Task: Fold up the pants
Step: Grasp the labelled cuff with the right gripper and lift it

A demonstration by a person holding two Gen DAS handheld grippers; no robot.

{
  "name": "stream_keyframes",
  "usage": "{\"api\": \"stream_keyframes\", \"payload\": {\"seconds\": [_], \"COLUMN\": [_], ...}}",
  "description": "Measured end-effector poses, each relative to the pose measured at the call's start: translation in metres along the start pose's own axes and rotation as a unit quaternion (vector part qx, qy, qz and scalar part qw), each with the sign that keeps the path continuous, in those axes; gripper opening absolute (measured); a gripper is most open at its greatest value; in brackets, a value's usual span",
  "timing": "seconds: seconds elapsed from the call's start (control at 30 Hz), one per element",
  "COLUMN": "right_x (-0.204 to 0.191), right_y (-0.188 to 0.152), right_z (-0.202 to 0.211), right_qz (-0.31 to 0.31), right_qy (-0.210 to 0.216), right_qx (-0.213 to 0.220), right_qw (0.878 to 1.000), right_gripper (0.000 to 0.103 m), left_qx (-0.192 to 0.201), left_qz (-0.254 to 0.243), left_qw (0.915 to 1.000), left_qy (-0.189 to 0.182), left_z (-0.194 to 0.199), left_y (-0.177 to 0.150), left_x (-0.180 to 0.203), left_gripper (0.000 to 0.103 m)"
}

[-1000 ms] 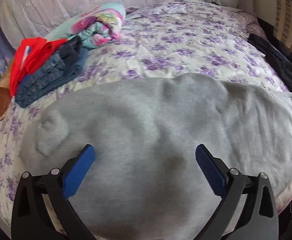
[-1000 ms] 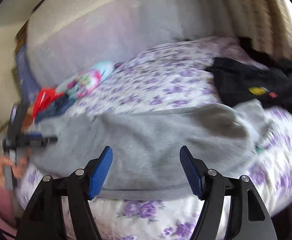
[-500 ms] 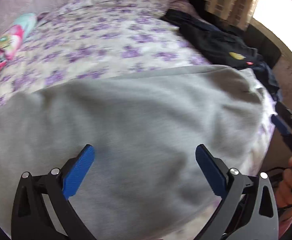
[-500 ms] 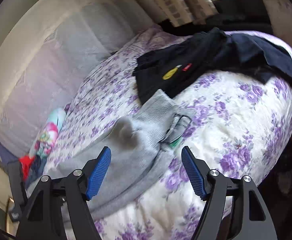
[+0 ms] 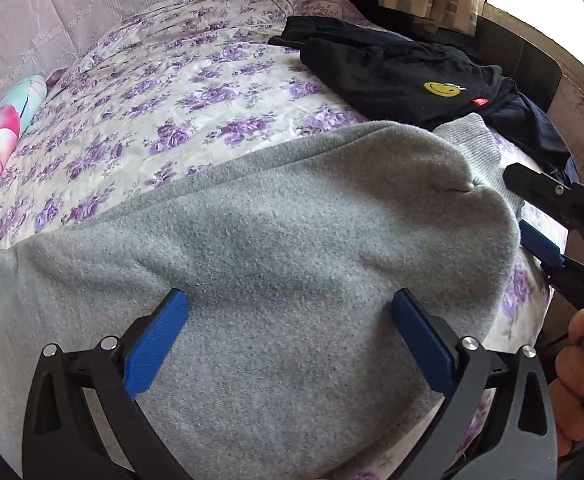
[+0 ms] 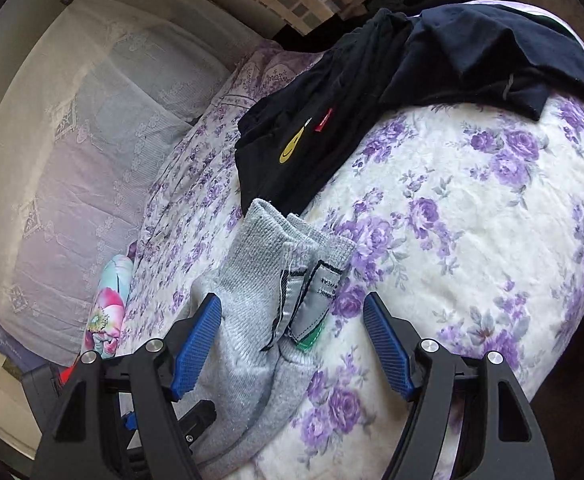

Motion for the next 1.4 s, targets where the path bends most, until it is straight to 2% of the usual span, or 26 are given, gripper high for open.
{"api": "stream_keyframes", "payload": {"seconds": [0.27, 0.47, 0.57, 0.6, 0.63, 0.8, 0.93, 0.97, 1.0, 1.07, 1.17, 1.3, 1.4], "right_x": [-0.005, -0.009, -0.012, -0.014, -0.015, -0.021, -0.042, -0.05, -0.061, -0.082, -0.113, -0.152, -0.181], "right_y": [-0.003, -0.005, -0.006, -0.008, -0.01, -0.014, -0.012, -0.011, -0.01, -0.011, -0.019, -0.038, -0.06], "right_z": [-0.005, -0.014, -0.016, -0.018, -0.019, -0.019, -0.007, -0.003, 0.003, 0.013, 0.023, 0.04, 0.05], "right_qz": [0.024, 0.033, 0.035, 0.036, 0.037, 0.074, 0.146, 0.171, 0.203, 0.26, 0.343, 0.418, 0.468], "right_qy": [0.006, 0.003, 0.007, 0.014, 0.018, 0.011, -0.003, -0.008, -0.014, -0.018, -0.021, 0.018, 0.057], "right_qx": [-0.005, -0.019, -0.028, -0.035, -0.04, -0.037, -0.007, 0.005, 0.024, 0.055, 0.093, 0.126, 0.129], "right_qw": [1.0, 0.999, 0.999, 0.999, 0.998, 0.997, 0.989, 0.985, 0.979, 0.964, 0.935, 0.899, 0.872], "right_gripper": [0.079, 0.075, 0.062, 0.053, 0.048, 0.035, 0.026, 0.023, 0.016, 0.016, 0.015, 0.014, 0.014], "left_qx": [0.023, 0.031, 0.032, 0.033, 0.035, 0.04, 0.043, 0.041, 0.037, 0.028, 0.042, 0.074, 0.084], "left_qz": [-0.002, 0.001, 0.001, 0.001, 0.001, -0.001, 0.046, 0.06, 0.064, 0.073, 0.102, 0.113, 0.145], "left_qw": [0.9997, 0.9994, 0.9993, 0.9993, 0.9992, 0.999, 0.9977, 0.9967, 0.9965, 0.9956, 0.9924, 0.9905, 0.9858], "left_qy": [0.01, 0.014, 0.016, 0.018, 0.02, 0.021, -0.026, -0.036, -0.04, -0.051, -0.054, -0.023, 0.01], "left_z": [-0.001, -0.002, -0.002, -0.002, -0.002, -0.002, 0.007, 0.01, 0.012, 0.019, 0.039, 0.066, 0.081], "left_y": [-0.006, -0.006, -0.007, -0.007, -0.007, -0.007, -0.003, -0.003, -0.004, -0.008, -0.014, -0.021, -0.032], "left_x": [0.002, 0.002, 0.003, 0.003, 0.004, 0.003, -0.01, -0.016, -0.019, -0.03, -0.057, -0.106, -0.156], "left_gripper": [0.099, 0.099, 0.099, 0.099, 0.099, 0.099, 0.099, 0.099, 0.099, 0.099, 0.099, 0.099, 0.099]}}
Point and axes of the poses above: each gripper's, at about its wrist camera, not at the fingertips, and z roughly against the way its jaws point, x to its right, y to its top, the point moved 5 cm from there along -z, roughly the way its jaws point, and after that the axes turned 13 degrees about x, right-handed, at the moved point
